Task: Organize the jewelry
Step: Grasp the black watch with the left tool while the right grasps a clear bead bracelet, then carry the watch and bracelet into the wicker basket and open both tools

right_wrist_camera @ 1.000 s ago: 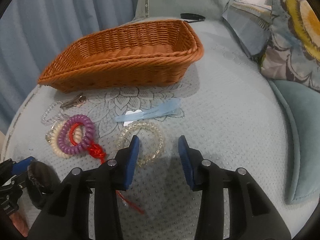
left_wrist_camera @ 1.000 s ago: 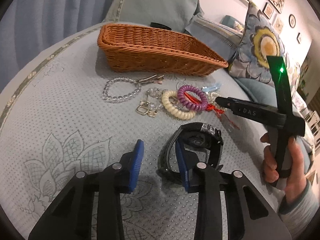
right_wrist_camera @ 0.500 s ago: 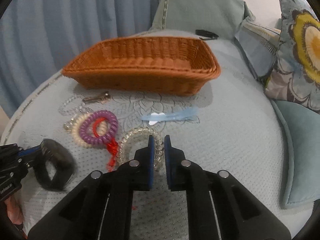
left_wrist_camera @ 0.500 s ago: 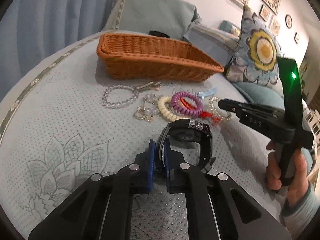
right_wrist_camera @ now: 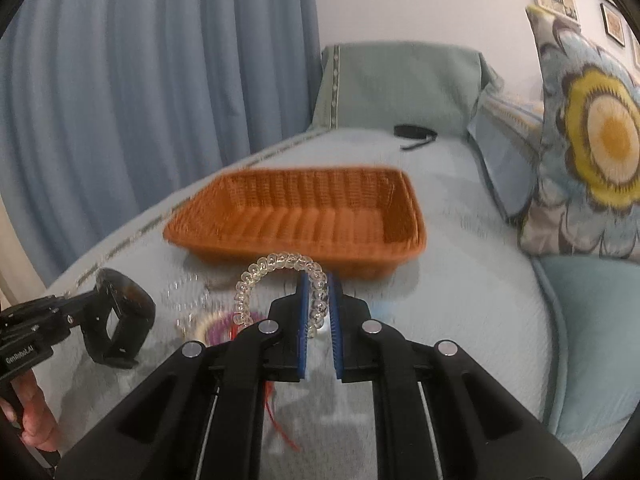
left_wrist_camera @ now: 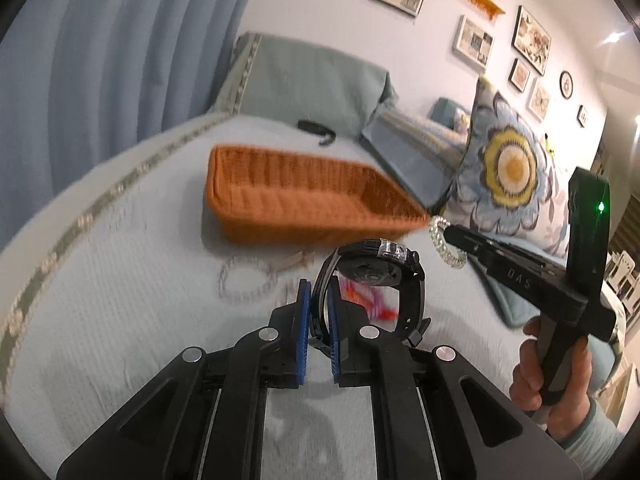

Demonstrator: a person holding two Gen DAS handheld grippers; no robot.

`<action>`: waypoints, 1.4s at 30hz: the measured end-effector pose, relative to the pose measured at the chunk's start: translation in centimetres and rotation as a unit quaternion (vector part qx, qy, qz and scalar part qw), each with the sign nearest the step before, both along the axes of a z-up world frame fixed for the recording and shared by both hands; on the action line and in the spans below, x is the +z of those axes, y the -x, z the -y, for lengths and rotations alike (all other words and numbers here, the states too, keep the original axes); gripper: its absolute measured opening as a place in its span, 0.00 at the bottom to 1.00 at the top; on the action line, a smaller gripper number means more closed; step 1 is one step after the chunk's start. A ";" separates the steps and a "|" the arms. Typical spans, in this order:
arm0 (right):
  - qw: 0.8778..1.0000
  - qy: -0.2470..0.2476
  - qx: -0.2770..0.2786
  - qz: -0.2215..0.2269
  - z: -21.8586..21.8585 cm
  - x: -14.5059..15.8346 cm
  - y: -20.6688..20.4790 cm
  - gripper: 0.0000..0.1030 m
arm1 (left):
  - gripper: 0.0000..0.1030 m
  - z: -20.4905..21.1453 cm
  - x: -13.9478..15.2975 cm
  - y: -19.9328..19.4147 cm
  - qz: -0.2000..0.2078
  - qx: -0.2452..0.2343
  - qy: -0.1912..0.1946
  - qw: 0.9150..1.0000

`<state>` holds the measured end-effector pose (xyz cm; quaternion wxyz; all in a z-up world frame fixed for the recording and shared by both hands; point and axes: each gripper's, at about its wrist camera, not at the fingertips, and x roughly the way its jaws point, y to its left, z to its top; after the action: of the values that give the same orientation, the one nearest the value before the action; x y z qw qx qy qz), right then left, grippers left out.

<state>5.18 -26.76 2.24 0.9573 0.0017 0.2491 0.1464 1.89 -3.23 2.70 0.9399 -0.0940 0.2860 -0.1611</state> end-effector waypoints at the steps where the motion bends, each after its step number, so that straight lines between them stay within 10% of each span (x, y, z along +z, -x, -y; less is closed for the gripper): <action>1: 1.000 -0.002 -0.001 0.004 0.0 0.6 -0.5 0.08 | 0.06 0.0 0.5 -0.5 0.006 0.001 0.000 1.000; 11: 0.999 -0.026 -0.039 -0.018 -0.1 4.0 -11.4 0.08 | 0.06 0.4 5.0 -10.8 0.036 0.031 -0.037 0.998; 22: 0.983 0.002 -0.057 -0.173 -2.0 -2.1 -20.2 0.08 | 0.06 2.7 -0.4 -19.6 -0.064 0.041 -0.099 0.992; 28: 0.979 -0.006 -0.059 -0.195 -1.8 -2.9 -20.5 0.09 | 0.17 2.1 -1.4 -19.5 -0.078 0.031 -0.094 0.992; 31: 0.982 -0.014 -0.052 -0.182 -1.4 -2.2 -19.6 0.21 | 0.47 1.8 -0.1 -18.2 -0.057 0.029 -0.087 0.994; 34: 0.986 -0.027 -0.044 -0.159 -0.9 -1.1 -18.0 0.44 | 0.49 0.9 1.6 -16.1 -0.033 0.019 -0.068 0.997; 42: 0.996 -0.047 -0.006 -0.074 0.0 3.0 -9.3 0.45 | 0.50 -1.0 5.4 -9.0 0.023 -0.001 -0.022 1.000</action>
<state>14.45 -26.75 5.23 0.9359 0.0593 0.3125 0.1517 10.86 -2.19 8.08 0.9478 -0.0695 0.2681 -0.1581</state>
